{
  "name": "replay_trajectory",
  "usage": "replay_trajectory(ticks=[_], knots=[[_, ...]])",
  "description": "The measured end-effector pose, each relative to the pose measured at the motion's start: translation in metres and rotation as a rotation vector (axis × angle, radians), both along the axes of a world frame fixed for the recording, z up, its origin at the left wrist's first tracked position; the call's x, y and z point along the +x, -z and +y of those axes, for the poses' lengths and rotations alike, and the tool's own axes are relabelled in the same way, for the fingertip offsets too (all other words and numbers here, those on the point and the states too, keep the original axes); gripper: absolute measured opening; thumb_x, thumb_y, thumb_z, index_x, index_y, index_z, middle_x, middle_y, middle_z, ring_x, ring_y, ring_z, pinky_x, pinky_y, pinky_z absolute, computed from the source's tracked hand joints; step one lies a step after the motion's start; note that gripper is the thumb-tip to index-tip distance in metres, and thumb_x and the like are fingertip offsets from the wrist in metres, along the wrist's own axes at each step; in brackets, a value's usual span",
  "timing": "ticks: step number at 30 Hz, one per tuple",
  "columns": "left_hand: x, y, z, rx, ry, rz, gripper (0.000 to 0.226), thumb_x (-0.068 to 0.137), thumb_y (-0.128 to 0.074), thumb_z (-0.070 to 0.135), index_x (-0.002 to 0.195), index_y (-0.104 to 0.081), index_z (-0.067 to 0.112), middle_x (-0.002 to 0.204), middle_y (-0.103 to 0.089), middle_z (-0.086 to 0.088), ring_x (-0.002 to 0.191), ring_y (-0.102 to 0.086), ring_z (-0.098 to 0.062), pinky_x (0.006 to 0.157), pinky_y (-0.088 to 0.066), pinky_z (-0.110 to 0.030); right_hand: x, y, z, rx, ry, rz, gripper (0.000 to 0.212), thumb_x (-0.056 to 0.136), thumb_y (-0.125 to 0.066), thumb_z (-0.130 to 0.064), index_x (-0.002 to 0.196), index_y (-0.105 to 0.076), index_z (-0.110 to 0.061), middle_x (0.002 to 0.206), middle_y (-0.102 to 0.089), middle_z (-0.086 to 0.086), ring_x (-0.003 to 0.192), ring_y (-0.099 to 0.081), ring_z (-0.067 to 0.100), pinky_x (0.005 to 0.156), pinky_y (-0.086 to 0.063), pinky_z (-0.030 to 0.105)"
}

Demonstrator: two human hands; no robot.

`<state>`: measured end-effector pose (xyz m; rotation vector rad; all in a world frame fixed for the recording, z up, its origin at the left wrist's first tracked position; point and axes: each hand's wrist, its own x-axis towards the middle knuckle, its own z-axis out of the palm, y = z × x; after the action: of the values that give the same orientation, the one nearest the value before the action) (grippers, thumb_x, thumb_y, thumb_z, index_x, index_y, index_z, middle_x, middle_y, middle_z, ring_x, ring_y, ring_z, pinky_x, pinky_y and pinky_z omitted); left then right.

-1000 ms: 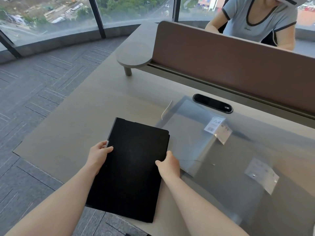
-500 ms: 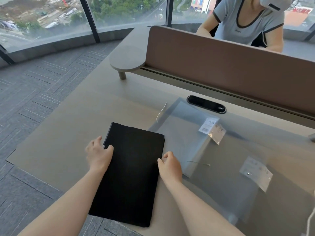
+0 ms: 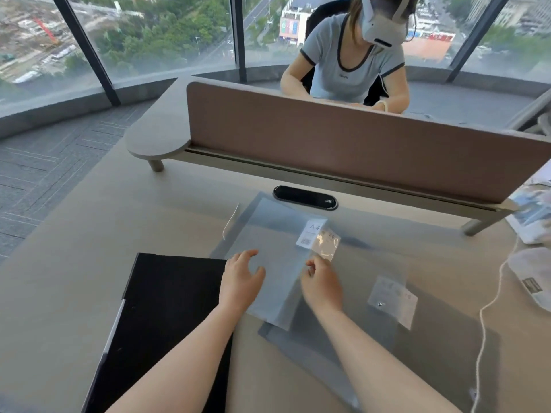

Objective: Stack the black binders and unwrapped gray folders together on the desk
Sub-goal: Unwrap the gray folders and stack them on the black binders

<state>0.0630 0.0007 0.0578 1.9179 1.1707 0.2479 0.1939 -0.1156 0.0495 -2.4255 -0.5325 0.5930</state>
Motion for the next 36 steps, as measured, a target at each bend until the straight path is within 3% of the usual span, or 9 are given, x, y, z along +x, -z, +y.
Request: replay_trajectory(ticks=[6,9,12,14,21,28,32,36], knots=[[0.047,0.01,-0.027,-0.052,0.18,0.078,0.053,0.094,-0.058,0.031,0.145,-0.047,0.023,0.149,-0.049,0.004,0.14,-0.039,-0.017,0.11,-0.037,-0.033,0.052,0.002,-0.01,-0.026,-0.029,0.001,0.053,0.089,-0.045,-0.019,0.141,-0.039,-0.028,0.143,-0.043,-0.004,0.119,-0.055,0.027,0.093,-0.045,0.036],[0.066,0.019,-0.035,-0.064,0.256,0.154,0.062,0.093,-0.059,0.038,0.151,-0.039,0.027,0.158,-0.038,0.006,0.146,-0.031,-0.017,0.114,-0.035,-0.036,0.078,0.007,-0.006,-0.006,-0.058,0.04,0.057,0.086,-0.046,-0.018,0.142,-0.037,-0.029,0.147,-0.04,-0.005,0.123,-0.053,0.025,0.096,-0.045,0.037],[0.081,0.026,-0.036,-0.053,0.309,0.22,0.069,0.093,-0.06,0.041,0.155,-0.033,0.026,0.165,-0.026,0.0,0.151,-0.022,-0.021,0.12,-0.028,-0.038,0.1,0.011,0.003,-0.043,-0.103,0.049,0.05,0.086,-0.048,-0.016,0.136,-0.041,-0.018,0.148,-0.04,-0.001,0.122,-0.052,0.025,0.094,-0.044,0.037],[0.09,0.03,-0.036,-0.039,0.333,0.256,0.071,0.092,-0.061,0.042,0.155,-0.031,0.026,0.166,-0.022,-0.002,0.152,-0.019,-0.023,0.121,-0.026,-0.039,0.114,0.012,0.01,-0.099,-0.124,0.069,0.06,0.089,-0.046,-0.018,0.147,-0.031,-0.016,0.157,-0.027,-0.001,0.133,-0.045,0.024,0.102,-0.04,0.038],[0.115,0.048,-0.032,0.057,0.346,0.293,0.075,0.089,-0.064,0.043,0.155,-0.031,0.026,0.165,-0.024,0.001,0.153,-0.017,-0.021,0.122,-0.025,-0.038,0.15,0.024,0.033,-0.115,-0.184,0.115,0.067,0.092,-0.047,-0.026,0.153,-0.021,-0.016,0.162,-0.015,-0.001,0.147,-0.025,0.018,0.115,-0.026,0.036],[0.126,0.055,-0.034,0.104,0.309,0.299,0.072,0.088,-0.062,0.043,0.152,-0.034,0.027,0.164,-0.027,0.001,0.152,-0.019,-0.022,0.121,-0.021,-0.036,0.164,0.032,0.051,-0.143,-0.179,0.133,0.062,0.09,-0.043,-0.022,0.15,-0.028,-0.02,0.154,-0.033,0.003,0.137,-0.04,0.026,0.108,-0.036,0.041],[0.128,0.052,-0.035,0.096,0.292,0.267,0.069,0.088,-0.064,0.043,0.149,-0.037,0.028,0.164,-0.026,0.001,0.152,-0.02,-0.023,0.121,-0.024,-0.038,0.167,0.031,0.056,-0.089,-0.13,0.076,0.045,0.093,-0.042,-0.024,0.138,-0.045,-0.02,0.134,-0.048,0.005,0.114,-0.056,0.026,0.094,-0.046,0.039],[0.129,0.041,-0.033,0.089,0.283,0.215,0.07,0.088,-0.065,0.043,0.148,-0.033,0.028,0.165,-0.023,0.001,0.15,-0.021,-0.022,0.118,-0.029,-0.038,0.164,0.016,0.061,0.056,-0.079,0.035,0.037,0.091,-0.048,-0.028,0.127,-0.056,-0.025,0.119,-0.055,0.0,0.097,-0.058,0.019,0.083,-0.045,0.032]])
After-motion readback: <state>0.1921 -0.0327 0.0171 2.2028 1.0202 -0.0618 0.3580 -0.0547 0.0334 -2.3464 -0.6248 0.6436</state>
